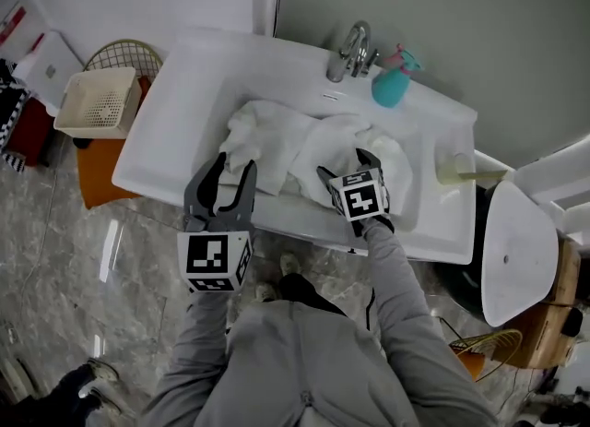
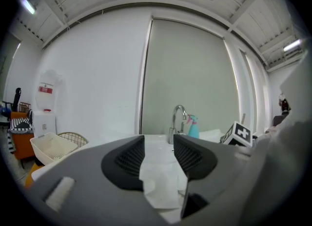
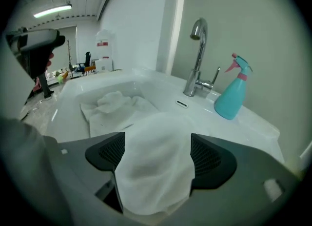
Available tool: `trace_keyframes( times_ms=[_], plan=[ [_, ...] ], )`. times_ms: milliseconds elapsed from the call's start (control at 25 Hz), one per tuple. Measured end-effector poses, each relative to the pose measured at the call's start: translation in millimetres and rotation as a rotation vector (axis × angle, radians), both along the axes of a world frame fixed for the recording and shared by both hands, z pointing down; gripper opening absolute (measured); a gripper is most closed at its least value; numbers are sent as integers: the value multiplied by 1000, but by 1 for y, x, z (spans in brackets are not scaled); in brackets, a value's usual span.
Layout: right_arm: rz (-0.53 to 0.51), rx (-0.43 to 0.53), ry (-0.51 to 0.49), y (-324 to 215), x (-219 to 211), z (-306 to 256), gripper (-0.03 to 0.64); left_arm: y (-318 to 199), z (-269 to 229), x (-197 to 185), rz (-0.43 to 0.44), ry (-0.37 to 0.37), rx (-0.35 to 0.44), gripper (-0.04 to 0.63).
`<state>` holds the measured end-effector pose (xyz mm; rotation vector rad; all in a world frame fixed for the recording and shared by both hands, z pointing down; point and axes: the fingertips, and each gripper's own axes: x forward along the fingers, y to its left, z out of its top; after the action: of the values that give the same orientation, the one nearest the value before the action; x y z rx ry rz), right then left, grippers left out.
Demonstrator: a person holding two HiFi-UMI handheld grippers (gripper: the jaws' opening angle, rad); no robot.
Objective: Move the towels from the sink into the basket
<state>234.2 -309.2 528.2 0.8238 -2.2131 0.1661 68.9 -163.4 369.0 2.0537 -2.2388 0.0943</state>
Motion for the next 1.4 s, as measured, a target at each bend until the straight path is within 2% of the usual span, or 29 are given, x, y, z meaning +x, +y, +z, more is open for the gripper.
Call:
trace_keyframes(
  times_ms=[160,360,600,760,880,960,1040,1160,1400],
  plan=[
    [5,-50,77,-25,-8,32,429,-18,4,-7,-13,-2,-14,235],
    [-20,-178,192,-38,-14,89,472,-36,11,-12,-25,-7,-36,235],
    [-53,-175,351,-49,-20,117,465,-43,19,-23,-52,-9,-60,235],
    [-57,-200,396,-47,-22,122,373,-43,22,-29,-65,-6,-68,235],
    [-79,-225,410,-40,-24,121,239,-44,23,-29,-66,-4,-70,235],
    [-88,-250,401,-36,-25,117,173,-44,24,-28,-62,-4,-69,235],
    [-86,-274,370,-32,-23,110,143,-43,24,-26,-58,-5,-68,235],
    [-53,-268,293,-35,-17,85,128,-42,24,-24,-53,-3,-67,235],
    [-26,-253,47,-29,-12,27,126,-41,24,-16,-36,2,-63,235]
  ],
)
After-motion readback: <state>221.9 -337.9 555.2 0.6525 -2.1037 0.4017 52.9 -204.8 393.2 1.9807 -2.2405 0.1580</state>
